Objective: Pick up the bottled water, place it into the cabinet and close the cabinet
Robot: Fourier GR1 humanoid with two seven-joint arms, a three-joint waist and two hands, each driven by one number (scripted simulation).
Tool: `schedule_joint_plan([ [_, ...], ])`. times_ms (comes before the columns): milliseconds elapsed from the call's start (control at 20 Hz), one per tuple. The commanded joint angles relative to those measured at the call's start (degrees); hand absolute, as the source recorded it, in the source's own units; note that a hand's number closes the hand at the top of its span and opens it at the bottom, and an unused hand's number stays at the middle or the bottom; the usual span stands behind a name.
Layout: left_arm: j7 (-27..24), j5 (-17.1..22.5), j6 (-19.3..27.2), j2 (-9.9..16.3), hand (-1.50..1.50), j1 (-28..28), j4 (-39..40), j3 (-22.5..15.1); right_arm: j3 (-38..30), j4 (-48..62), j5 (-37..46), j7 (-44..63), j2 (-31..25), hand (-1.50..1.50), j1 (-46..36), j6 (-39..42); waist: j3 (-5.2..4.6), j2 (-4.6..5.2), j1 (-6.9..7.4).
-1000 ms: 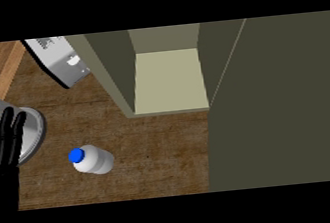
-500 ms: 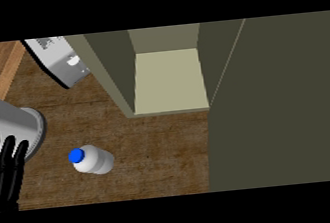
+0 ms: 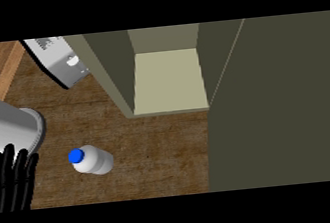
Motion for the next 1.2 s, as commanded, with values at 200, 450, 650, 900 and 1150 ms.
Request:
schedule_joint_plan([
  [200,-9.6,-0.9,4.6,-0.1,-1.50,2.1,8.9,0.6,3.7,-6.4,2.8,-5.2,-1.2,-1.50,10.8,1.2,-0.02,-0.08,-0.33],
  [450,-14.8,3.2,3.2,0.1,-1.50,-1.7,19.8,7.6,-0.2,-9.6,-1.7,-6.4,-3.8,-1.50,12.8,2.8,-0.03,0.01,-0.61],
  [650,-18.9,5.8,2.7,-0.1,-1.50,-3.5,27.0,8.3,2.9,-10.9,1.0,-8.2,-4.6,-1.50,18.3,2.7,-0.05,-0.07,-0.96],
  [900,-24.5,6.6,1.1,0.3,-1.50,-9.3,38.7,13.2,0.3,-6.8,-0.9,-13.0,-5.6,-1.50,18.2,4.2,-0.01,0.03,-0.76],
  [1150,-31.0,10.0,1.0,-0.1,-1.50,-14.4,51.8,16.5,0.4,-10.6,-0.5,-13.4,-7.3,-1.50,22.4,4.7,-0.09,0.09,-1.16],
])
